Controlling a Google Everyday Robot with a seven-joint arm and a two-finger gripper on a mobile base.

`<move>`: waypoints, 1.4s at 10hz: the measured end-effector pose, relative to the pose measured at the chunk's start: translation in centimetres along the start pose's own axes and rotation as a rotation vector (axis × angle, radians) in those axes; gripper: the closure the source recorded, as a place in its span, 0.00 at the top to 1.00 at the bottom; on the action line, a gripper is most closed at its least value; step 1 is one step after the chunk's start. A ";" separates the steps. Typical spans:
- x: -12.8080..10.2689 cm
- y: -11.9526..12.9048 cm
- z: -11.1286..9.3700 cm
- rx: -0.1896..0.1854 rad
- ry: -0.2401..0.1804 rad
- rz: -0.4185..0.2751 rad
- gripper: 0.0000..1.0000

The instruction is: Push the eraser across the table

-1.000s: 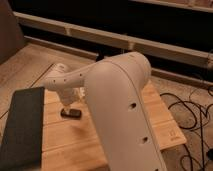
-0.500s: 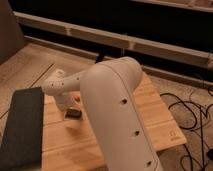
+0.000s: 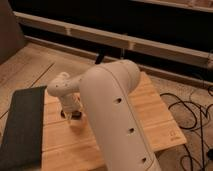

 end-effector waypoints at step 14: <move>-12.8 9.6 -4.2 -0.107 -0.233 -0.190 0.65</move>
